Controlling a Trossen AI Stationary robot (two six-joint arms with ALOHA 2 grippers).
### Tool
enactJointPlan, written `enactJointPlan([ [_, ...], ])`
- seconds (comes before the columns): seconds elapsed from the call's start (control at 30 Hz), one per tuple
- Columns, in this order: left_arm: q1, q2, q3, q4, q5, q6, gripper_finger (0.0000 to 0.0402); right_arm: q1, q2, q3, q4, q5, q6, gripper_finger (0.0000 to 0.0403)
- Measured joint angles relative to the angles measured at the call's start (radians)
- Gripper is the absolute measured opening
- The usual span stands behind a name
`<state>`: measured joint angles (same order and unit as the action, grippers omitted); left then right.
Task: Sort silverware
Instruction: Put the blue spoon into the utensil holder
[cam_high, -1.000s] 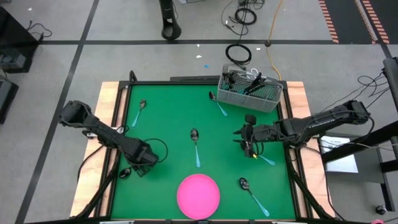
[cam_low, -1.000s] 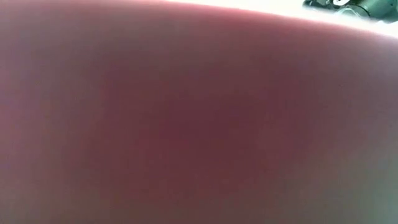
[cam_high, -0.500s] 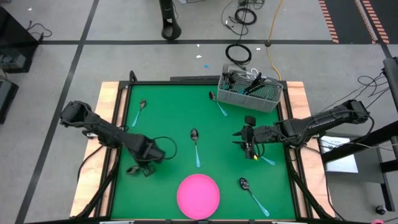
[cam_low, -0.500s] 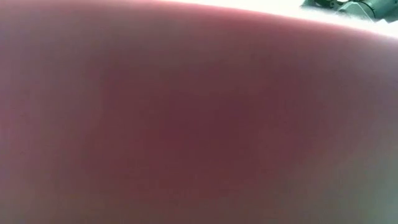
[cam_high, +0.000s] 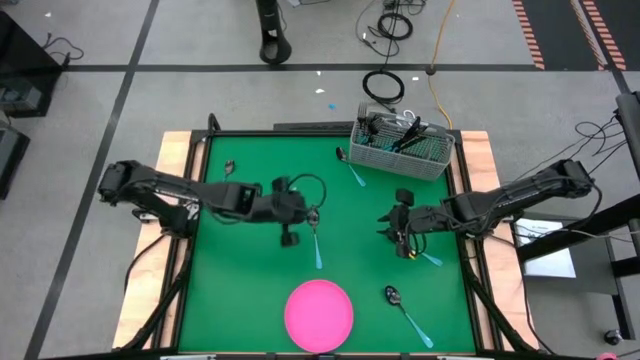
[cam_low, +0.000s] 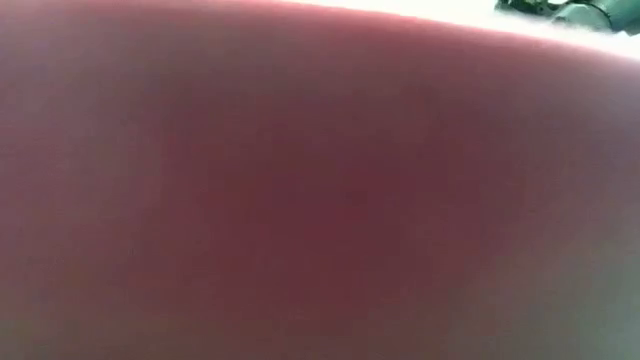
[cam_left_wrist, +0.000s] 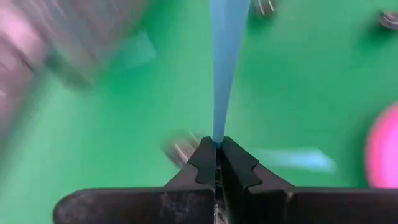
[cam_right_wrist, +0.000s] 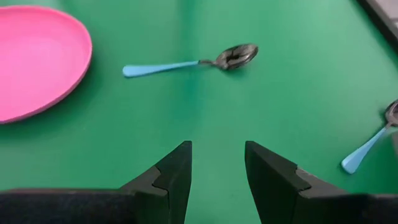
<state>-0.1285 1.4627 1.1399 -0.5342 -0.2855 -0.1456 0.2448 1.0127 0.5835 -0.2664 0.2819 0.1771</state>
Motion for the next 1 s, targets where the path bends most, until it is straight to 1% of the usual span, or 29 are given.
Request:
enactJointPlan([
  [0.13,0.048,0.029,0.024,0.211,-0.188,0.434,0.0002,0.025,-0.030,0.000,-0.052,0.000,0.050,0.0137],
  [0.23,0.086,0.078,0.056,0.369,-0.293,0.770,0.0002,0.048,-0.071,0.000,-0.084,0.000,0.102,0.0137],
  [0.33,0.126,0.159,0.109,0.549,-0.329,1.111,0.0002,0.072,-0.115,0.000,-0.119,0.000,0.161,0.0137],
  [0.47,0.188,0.305,0.192,0.722,-0.350,1.558,0.0002,0.089,-0.161,0.000,-0.129,0.001,0.222,0.0137],
  [0.57,0.239,0.429,0.253,0.858,-0.408,1.879,0.0002,0.091,-0.186,0.000,-0.127,0.004,0.264,0.0137],
  [0.67,0.287,0.547,0.308,1.021,-0.440,2.149,0.0002,0.091,-0.199,0.000,-0.119,0.004,0.307,0.0137],
  [0.77,0.330,0.647,0.360,1.193,-0.398,2.374,0.0002,0.091,-0.203,0.000,-0.120,0.004,0.339,0.0137],
  [0.83,0.352,0.707,0.396,1.299,-0.308,2.504,0.0002,0.091,-0.209,0.000,-0.125,0.001,0.350,0.0137],
  [0.93,0.382,0.785,0.462,1.398,-0.157,2.595,0.0001,0.091,-0.221,0.000,-0.126,0.000,0.362,0.0137],
  [1.0,0.398,0.824,0.511,1.401,-0.074,2.628,0.0001,0.091,-0.233,0.000,-0.124,0.002,0.362,0.0137],
])
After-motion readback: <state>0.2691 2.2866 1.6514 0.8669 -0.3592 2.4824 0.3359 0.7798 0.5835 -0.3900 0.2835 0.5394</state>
